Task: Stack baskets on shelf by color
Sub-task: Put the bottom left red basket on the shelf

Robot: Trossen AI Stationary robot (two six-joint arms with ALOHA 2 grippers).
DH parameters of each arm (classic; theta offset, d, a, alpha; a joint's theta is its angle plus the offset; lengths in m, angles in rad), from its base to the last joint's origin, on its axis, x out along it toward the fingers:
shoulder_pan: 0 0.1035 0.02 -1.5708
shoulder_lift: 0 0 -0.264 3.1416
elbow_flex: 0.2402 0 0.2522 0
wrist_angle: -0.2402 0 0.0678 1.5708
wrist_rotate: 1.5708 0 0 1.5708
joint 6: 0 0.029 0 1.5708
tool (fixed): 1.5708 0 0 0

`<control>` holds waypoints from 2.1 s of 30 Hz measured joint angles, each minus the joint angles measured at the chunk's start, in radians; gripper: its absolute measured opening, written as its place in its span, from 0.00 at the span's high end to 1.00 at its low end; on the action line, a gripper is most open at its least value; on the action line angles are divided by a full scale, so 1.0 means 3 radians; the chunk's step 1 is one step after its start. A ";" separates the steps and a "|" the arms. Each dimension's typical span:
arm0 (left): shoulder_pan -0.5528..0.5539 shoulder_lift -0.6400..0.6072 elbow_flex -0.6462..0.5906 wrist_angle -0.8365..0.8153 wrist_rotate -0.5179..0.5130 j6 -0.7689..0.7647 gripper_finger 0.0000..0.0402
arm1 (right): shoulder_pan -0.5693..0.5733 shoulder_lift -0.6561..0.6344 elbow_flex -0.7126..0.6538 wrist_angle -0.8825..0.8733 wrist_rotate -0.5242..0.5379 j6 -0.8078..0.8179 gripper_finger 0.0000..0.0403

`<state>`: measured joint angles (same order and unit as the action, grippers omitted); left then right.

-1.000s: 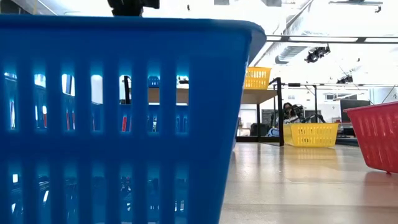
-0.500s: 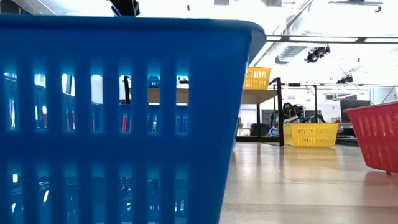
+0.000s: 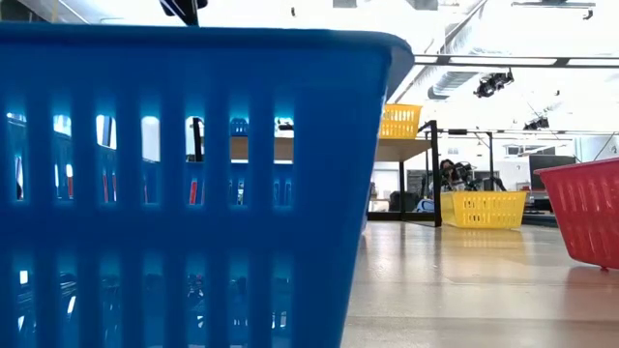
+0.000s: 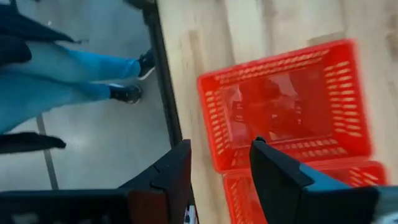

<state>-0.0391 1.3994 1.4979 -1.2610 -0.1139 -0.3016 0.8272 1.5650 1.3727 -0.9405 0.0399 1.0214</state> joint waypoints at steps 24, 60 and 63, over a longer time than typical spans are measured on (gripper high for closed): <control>-0.0206 0.0001 -0.0001 0.0003 -0.0183 -0.0296 0.71 | 0.0212 0.0001 -0.1157 0.1690 0.0053 -0.0033 0.63; -0.0205 0.0003 -0.0003 0.0004 -0.0325 -0.0297 0.71 | 0.0211 0.0662 -0.0841 0.1591 -0.0037 -0.0225 0.96; -0.0184 0.0003 -0.0003 0.0004 -0.0436 -0.0367 0.71 | 0.0197 0.0662 -0.0670 0.1440 -0.0054 -0.0268 0.96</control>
<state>-0.0943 1.4002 1.4971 -1.2598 -0.2448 -0.4116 0.8863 1.7638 1.1717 -0.5085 0.0236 0.9409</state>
